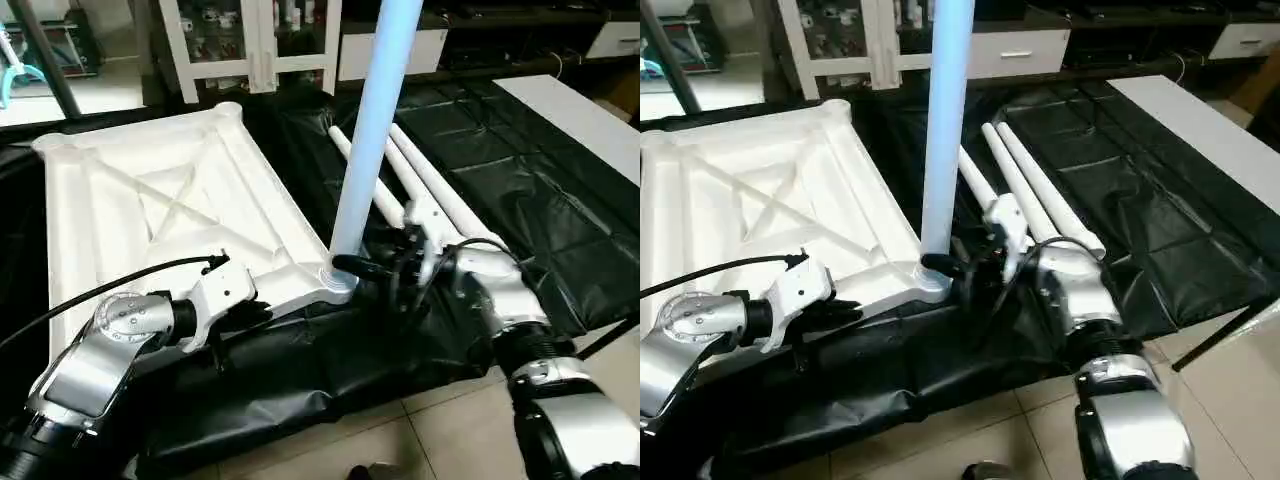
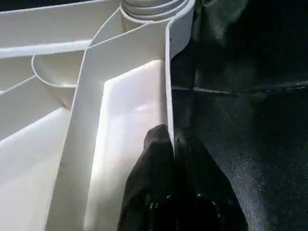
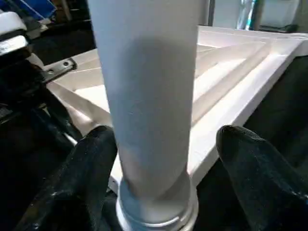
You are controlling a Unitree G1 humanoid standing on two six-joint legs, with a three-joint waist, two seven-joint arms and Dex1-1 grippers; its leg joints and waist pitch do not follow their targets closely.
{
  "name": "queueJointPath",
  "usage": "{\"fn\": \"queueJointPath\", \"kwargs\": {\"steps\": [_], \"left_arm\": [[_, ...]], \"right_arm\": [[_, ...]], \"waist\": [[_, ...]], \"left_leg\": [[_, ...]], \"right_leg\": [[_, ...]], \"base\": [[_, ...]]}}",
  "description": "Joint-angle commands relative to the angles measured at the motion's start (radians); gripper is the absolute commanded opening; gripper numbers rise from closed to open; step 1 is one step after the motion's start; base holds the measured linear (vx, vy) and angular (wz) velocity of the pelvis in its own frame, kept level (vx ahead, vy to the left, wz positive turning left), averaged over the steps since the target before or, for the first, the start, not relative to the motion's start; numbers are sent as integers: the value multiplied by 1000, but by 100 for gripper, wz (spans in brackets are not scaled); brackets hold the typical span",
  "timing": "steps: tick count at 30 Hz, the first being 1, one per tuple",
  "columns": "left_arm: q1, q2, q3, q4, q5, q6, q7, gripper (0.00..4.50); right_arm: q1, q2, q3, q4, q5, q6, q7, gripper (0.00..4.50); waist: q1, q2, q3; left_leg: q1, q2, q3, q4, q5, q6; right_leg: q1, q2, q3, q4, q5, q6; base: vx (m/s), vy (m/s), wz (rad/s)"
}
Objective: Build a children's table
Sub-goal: Rotate leg to tighten
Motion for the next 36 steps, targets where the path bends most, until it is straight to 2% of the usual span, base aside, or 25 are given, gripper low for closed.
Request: {"fn": "queueJointPath", "kwargs": {"steps": [1,4,6,10,11,15,18,21,22,24,25,26,27,28,29,30,31,32,33,34,36], "left_arm": [[28,4,-52,16,18,12,-27,0],[29,0,-59,12,12,8,-31,0],[29,0,-60,11,11,8,-31,0],[34,2,-61,7,11,4,-36,0],[34,2,-60,7,11,4,-36,0],[32,3,-62,9,12,3,-37,0],[26,0,-64,14,16,4,-33,0],[19,-14,-63,17,24,30,-8,0],[12,-29,-60,18,32,69,22,0],[-7,-69,-55,24,41,126,78,0],[-15,-90,-52,26,48,148,106,0],[-39,-160,-37,36,65,220,202,0],[-51,-203,-25,41,71,266,258,0],[-61,-230,-17,46,74,296,292,0],[-71,-259,-10,53,75,319,322,0],[-93,-320,3,69,76,349,380,0],[-113,-373,10,82,74,370,425,0],[-130,-411,10,91,73,384,453,0],[-138,-429,8,93,73,390,463,0],[-145,-439,4,95,73,392,467,0],[-147,-437,-7,86,73,393,449,0]], "right_arm": [[4,-7,16,-8,7,19,35,331],[7,3,30,3,1,34,56,321],[5,7,32,9,-1,37,57,294],[-13,28,31,47,-18,20,20,275],[-15,28,33,51,-25,17,15,251],[-16,28,33,52,-25,19,1,233],[-16,31,28,61,-35,13,-49,203],[-18,47,19,78,-55,2,-159,198],[-21,62,11,91,-66,-4,-243,196],[-23,91,-3,110,-78,1,-370,195],[-24,103,-7,117,-82,4,-416,195],[-26,141,-18,136,-96,12,-561,195],[-26,163,-25,144,-100,18,-632,194],[-28,176,-29,151,-102,23,-675,194],[-29,189,-32,156,-103,30,-713,193],[-31,228,-45,168,-95,46,-790,193],[-33,266,-53,177,-90,54,-850,193],[-33,297,-56,184,-88,56,-892,193],[-34,316,-52,186,-89,54,-900,193],[-35,328,-46,188,-91,51,-898,193],[-37,342,-31,186,-99,39,-872,193]], "waist": [[6,9,-64],[7,10,-64],[7,10,-65],[8,9,-65],[8,9,-65],[9,10,-64],[8,10,-63],[5,9,-61],[0,9,-57],[-6,8,-56],[-9,8,-54],[-12,9,-55],[-19,8,-50],[-19,7,-55],[-18,7,-56],[-25,4,-54],[-29,6,-50],[-30,6,-55],[-30,6,-55],[-36,7,-54],[-39,8,-55]], "left_leg": [[3,21,4,-74,-235,65],[5,21,3,-75,-253,53],[5,20,3,-75,-245,53],[5,19,4,-74,-219,58],[4,19,4,-74,-217,60],[5,19,4,-74,-227,57],[4,19,4,-75,-234,53],[4,18,3,-76,-261,42],[3,18,1,-79,-281,23],[4,15,-3,-79,-315,6],[9,14,-6,-80,-349,-3],[10,14,-5,-79,-356,-10],[14,14,-5,-80,-369,-26],[19,8,-6,-75,-390,-27],[20,6,-7,-74,-393,-21],[15,6,-7,-75,-409,-11],[19,4,-8,-74,-443,-13],[26,0,-11,-70,-461,-12],[26,0,-11,-70,-461,-12],[22,0,-15,-74,-486,-6],[17,1,-18,-78,-494,4]], "right_leg": [[57,-40,45,-56,-247,-257],[56,-40,47,-60,-280,-245],[56,-40,49,-59,-270,-247],[56,-39,49,-56,-243,-254],[57,-38,49,-55,-240,-255],[56,-39,49,-57,-257,-250],[56,-38,49,-58,-267,-245],[54,-39,49,-62,-311,-232],[53,-39,49,-64,-355,-216],[52,-39,49,-69,-426,-188],[46,-38,47,-77,-472,-174],[45,-37,49,-76,-478,-170],[38,-36,49,-82,-507,-158],[37,-36,46,-89,-546,-139],[36,-37,45,-91,-548,-136],[34,-33,43,-94,-549,-127],[27,-31,37,-101,-586,-107],[24,-31,32,-107,-609,-86],[24,-31,32,-107,-609,-86],[27,-29,23,-114,-622,-63],[33,-32,19,-118,-604,-57]], "base": [[0,0,0],[0,0,0],[0,0,0],[0,0,0],[0,0,0],[0,0,0],[0,0,0],[0,0,0],[0,0,0],[0,0,0],[0,0,0],[0,0,0],[0,0,0],[0,0,0],[0,0,0],[0,0,0],[0,0,0],[0,0,0],[0,0,0],[0,0,0],[0,0,0]]}}
